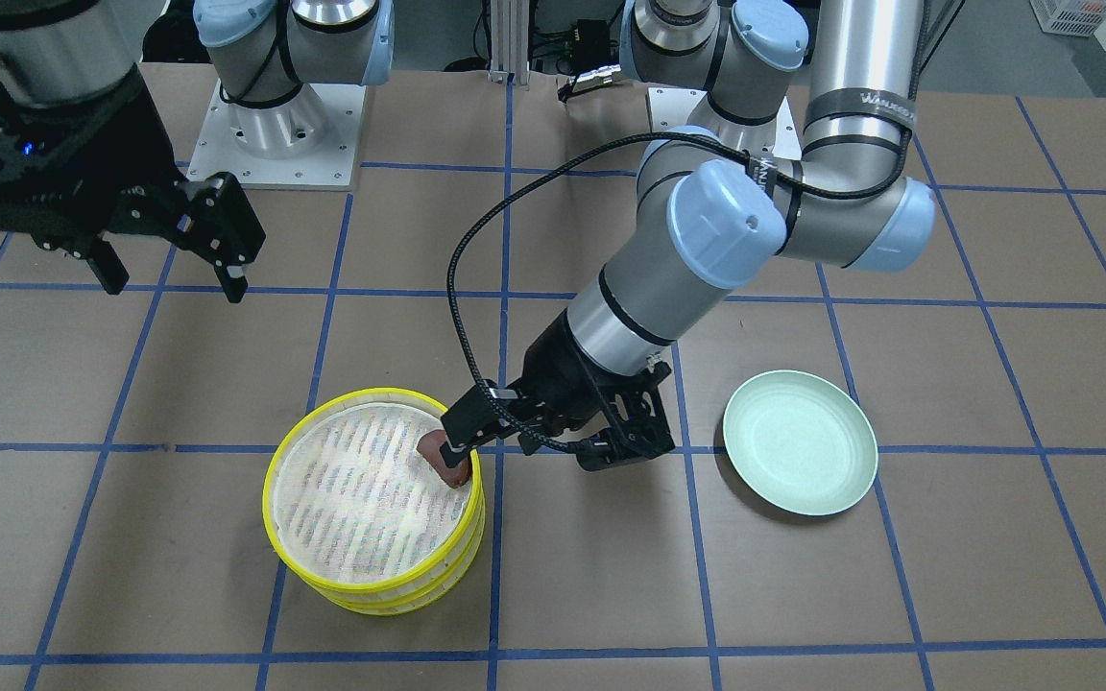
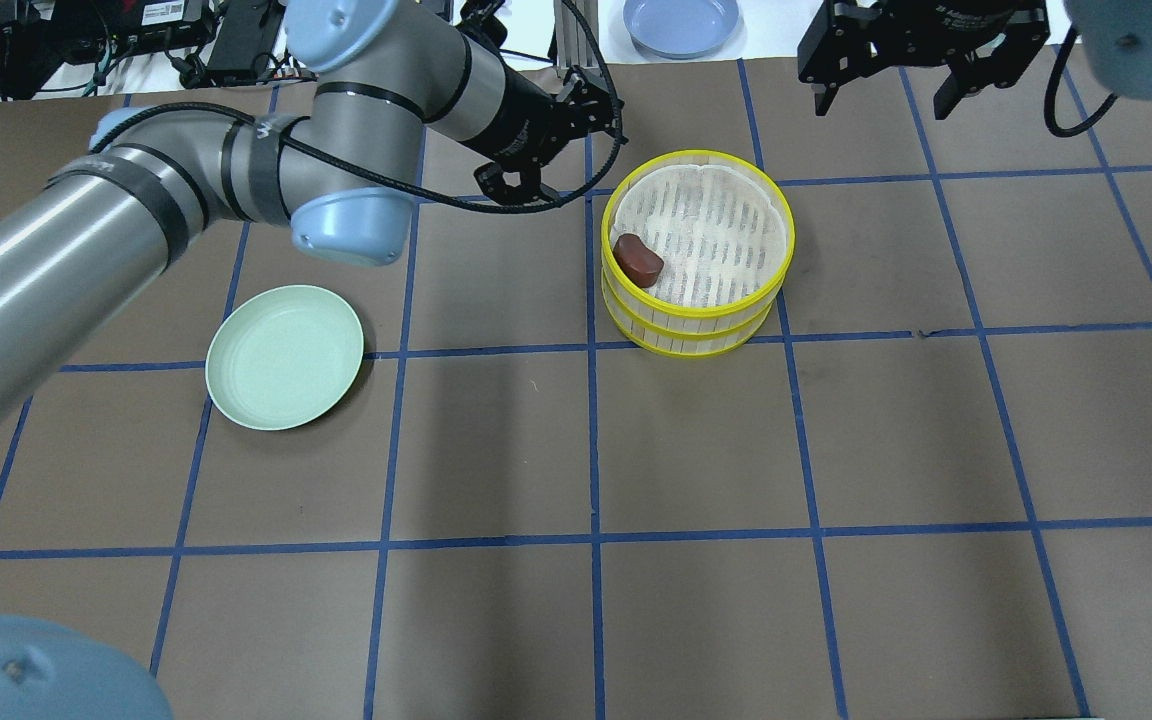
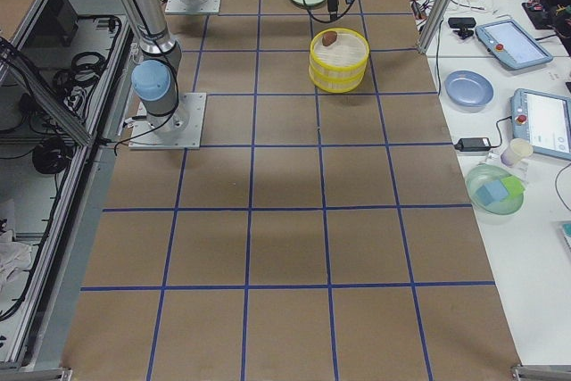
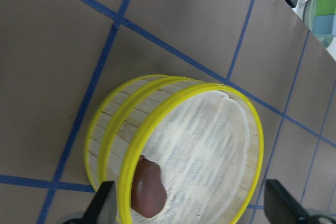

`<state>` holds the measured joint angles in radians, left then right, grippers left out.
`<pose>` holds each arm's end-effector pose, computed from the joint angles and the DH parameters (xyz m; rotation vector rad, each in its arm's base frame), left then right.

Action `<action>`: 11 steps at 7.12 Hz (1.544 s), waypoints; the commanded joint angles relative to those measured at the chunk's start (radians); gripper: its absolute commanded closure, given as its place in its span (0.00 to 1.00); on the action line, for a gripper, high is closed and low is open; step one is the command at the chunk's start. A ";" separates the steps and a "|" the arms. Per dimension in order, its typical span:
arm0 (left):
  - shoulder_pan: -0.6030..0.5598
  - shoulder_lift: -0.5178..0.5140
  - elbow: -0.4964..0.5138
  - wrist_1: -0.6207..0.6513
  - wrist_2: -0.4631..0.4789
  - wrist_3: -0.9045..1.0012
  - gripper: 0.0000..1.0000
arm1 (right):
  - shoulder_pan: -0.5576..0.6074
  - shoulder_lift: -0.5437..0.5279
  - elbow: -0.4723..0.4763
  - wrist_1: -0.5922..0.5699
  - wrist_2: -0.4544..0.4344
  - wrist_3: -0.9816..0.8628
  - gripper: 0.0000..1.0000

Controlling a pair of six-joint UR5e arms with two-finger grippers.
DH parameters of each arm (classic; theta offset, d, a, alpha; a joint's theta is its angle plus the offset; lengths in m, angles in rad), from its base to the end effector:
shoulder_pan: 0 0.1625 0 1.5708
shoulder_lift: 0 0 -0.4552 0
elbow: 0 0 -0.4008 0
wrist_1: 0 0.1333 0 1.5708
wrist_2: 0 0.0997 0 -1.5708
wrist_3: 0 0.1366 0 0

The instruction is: Stack buns with steamer

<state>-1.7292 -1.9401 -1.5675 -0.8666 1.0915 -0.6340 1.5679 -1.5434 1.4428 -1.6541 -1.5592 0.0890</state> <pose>-0.3000 -0.6334 0.3623 0.5010 -2.5218 0.1624 0.1333 -0.5346 0.5417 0.1411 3.1059 -0.2856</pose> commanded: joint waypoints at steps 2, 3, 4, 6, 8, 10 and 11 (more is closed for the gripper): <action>0.113 0.117 0.084 -0.439 0.253 0.438 0.00 | 0.003 -0.141 -0.001 0.168 0.001 -0.005 0.00; 0.159 0.162 0.089 -0.579 0.310 0.552 0.00 | 0.003 -0.136 0.010 0.168 0.001 -0.005 0.00; 0.204 0.208 0.089 -0.645 0.391 0.619 0.00 | 0.003 -0.126 0.008 0.160 0.001 -0.005 0.00; 0.230 0.298 0.089 -0.798 0.553 0.712 0.00 | 0.000 -0.113 0.008 0.152 0.001 -0.006 0.00; 0.238 0.342 0.083 -0.806 0.620 0.723 0.00 | -0.003 -0.095 0.001 0.152 0.001 -0.035 0.00; 0.232 0.351 0.076 -0.764 0.523 0.705 0.00 | -0.003 -0.093 0.002 0.154 0.002 -0.035 0.00; 0.230 0.357 0.073 -0.738 0.443 0.673 0.00 | -0.003 -0.093 0.004 0.152 0.004 -0.035 0.00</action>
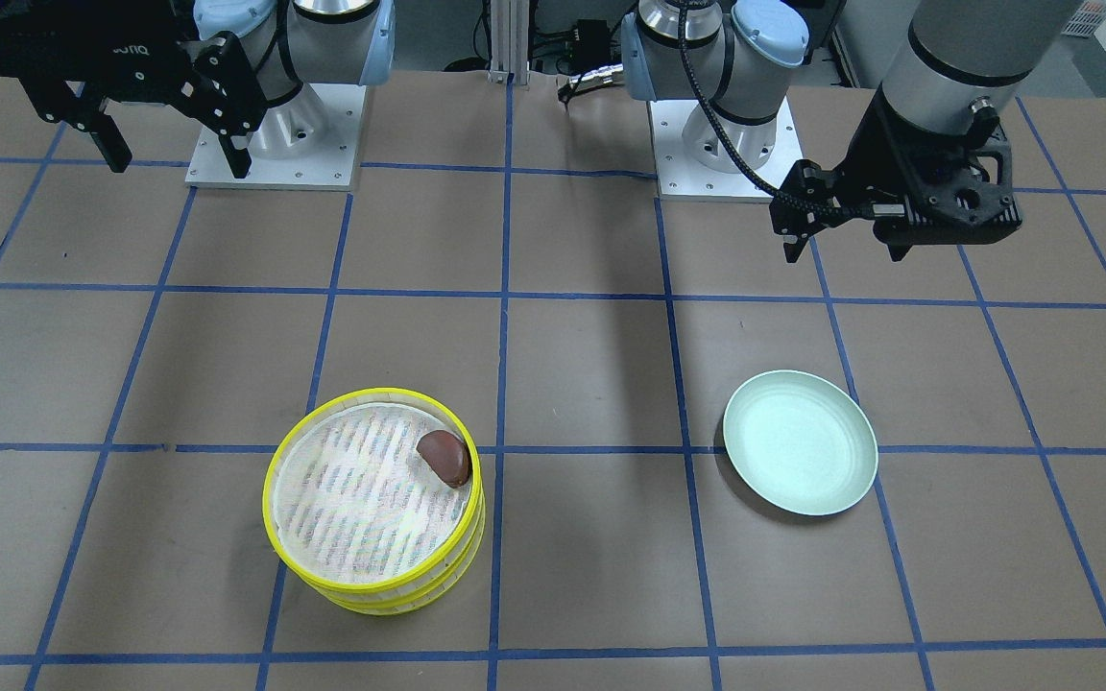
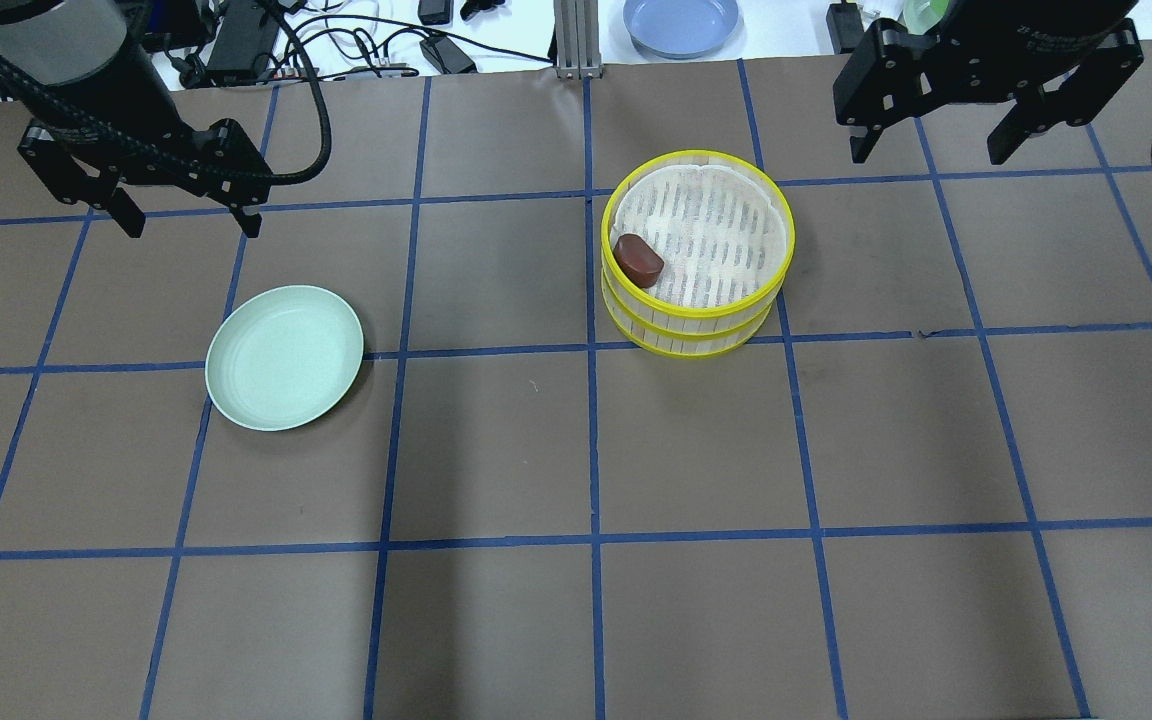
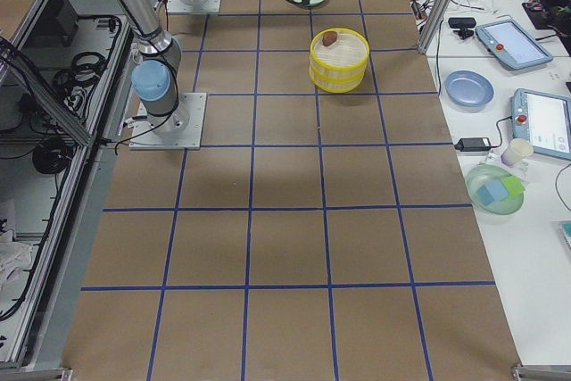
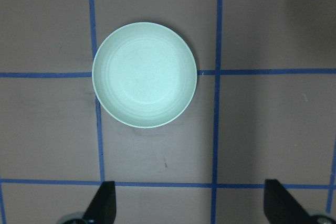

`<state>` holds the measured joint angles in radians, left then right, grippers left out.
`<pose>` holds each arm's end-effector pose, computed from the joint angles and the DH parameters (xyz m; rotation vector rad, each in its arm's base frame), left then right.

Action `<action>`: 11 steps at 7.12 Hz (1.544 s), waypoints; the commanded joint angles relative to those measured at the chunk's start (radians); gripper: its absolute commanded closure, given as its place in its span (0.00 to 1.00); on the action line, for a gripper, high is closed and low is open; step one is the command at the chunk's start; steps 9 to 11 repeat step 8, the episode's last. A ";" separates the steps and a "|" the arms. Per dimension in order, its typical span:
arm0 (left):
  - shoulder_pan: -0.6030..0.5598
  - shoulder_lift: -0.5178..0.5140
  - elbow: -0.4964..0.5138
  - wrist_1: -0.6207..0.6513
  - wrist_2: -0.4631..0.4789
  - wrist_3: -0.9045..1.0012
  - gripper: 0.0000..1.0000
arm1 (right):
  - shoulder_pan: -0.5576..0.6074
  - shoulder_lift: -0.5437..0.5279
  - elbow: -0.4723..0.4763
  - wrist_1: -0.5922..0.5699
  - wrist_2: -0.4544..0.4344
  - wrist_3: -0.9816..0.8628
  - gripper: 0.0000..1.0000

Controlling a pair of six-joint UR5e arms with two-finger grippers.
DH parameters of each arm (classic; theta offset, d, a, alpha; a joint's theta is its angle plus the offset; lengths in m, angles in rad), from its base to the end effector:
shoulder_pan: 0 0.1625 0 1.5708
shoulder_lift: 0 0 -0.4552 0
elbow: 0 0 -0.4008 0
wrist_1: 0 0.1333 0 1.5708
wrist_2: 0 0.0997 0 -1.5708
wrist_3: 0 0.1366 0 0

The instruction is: Stack buns with steamer

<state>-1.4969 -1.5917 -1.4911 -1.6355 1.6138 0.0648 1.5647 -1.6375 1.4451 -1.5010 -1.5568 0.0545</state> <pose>-0.0895 -0.5165 0.5041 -0.0139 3.0990 0.0138 0.1323 -0.4795 0.5700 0.0931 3.1174 -0.1908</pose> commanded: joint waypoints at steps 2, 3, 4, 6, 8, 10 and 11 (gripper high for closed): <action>-0.003 0.013 -0.023 0.034 -0.091 -0.091 0.00 | -0.002 0.001 0.001 -0.002 -0.002 -0.001 0.00; -0.003 0.015 -0.029 0.032 -0.091 -0.091 0.00 | -0.002 0.001 0.001 -0.002 -0.002 -0.001 0.00; 0.003 0.015 -0.037 0.032 -0.091 -0.089 0.00 | -0.002 0.001 0.001 -0.002 0.000 -0.001 0.00; 0.001 0.018 -0.064 0.049 -0.091 -0.091 0.00 | -0.002 0.001 0.004 -0.002 -0.002 -0.001 0.00; 0.001 0.025 -0.066 0.037 -0.088 -0.091 0.00 | -0.002 0.001 0.006 -0.002 -0.002 -0.001 0.00; 0.001 0.025 -0.066 0.037 -0.088 -0.091 0.00 | -0.002 0.001 0.006 -0.002 -0.002 -0.001 0.00; 0.001 0.025 -0.066 0.037 -0.088 -0.091 0.00 | -0.002 0.001 0.006 -0.002 -0.002 -0.001 0.00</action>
